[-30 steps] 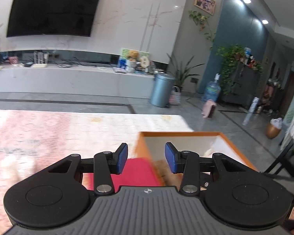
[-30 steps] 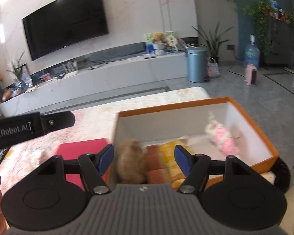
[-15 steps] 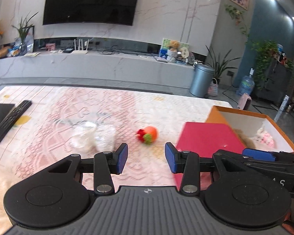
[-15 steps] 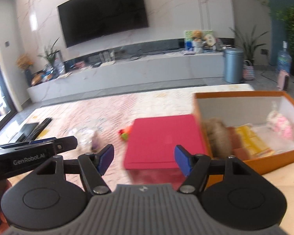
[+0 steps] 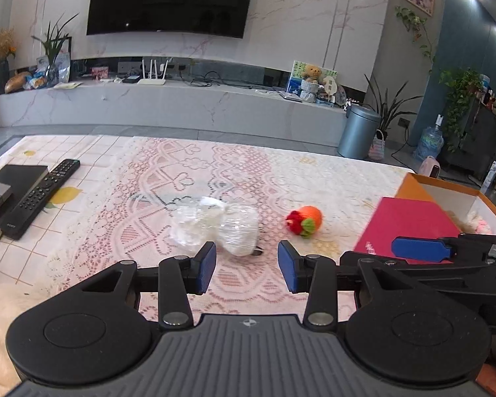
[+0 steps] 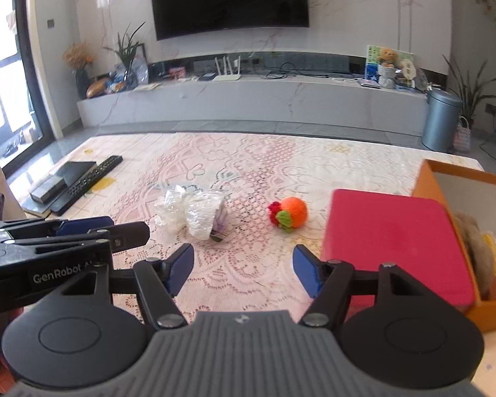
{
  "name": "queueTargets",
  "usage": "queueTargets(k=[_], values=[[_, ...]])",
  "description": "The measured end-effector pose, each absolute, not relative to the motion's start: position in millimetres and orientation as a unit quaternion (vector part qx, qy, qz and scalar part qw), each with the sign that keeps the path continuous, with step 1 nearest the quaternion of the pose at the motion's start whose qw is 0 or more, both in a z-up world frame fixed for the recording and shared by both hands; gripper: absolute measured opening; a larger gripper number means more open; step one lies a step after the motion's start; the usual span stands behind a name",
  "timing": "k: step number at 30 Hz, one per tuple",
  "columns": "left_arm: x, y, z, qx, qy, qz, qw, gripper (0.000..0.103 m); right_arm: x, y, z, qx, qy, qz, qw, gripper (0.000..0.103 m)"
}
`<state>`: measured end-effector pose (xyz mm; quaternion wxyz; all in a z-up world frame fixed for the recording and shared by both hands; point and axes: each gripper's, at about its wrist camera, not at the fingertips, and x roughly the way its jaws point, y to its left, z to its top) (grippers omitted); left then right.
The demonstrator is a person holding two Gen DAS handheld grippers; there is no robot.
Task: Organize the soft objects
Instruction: 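Move both tools back over the clear bag and orange crochet strawberry, then grasp the clear bag of white items with the left gripper while the right gripper grasps the orange crochet strawberry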
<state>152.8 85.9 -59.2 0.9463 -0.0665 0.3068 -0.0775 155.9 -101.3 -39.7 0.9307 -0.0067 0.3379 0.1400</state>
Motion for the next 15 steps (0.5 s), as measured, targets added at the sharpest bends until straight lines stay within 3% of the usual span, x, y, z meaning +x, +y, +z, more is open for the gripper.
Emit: queueTargets(k=[7, 12, 15], values=[[176.2, 110.6, -79.7, -0.115, 0.346, -0.056, 0.930, 0.048, 184.5, -87.5, -53.8, -0.021, 0.356, 0.138, 0.924, 0.062], [197.0, 106.4, -72.6, -0.072, 0.334, -0.074, 0.937, 0.048, 209.5, -78.5, -62.0, -0.032, 0.369, 0.137, 0.919, 0.058], [217.1, 100.3, -65.9, -0.008, 0.336, -0.112, 0.935, 0.061, 226.4, -77.0, -61.6, -0.049, 0.380, 0.132, 0.914, 0.058]])
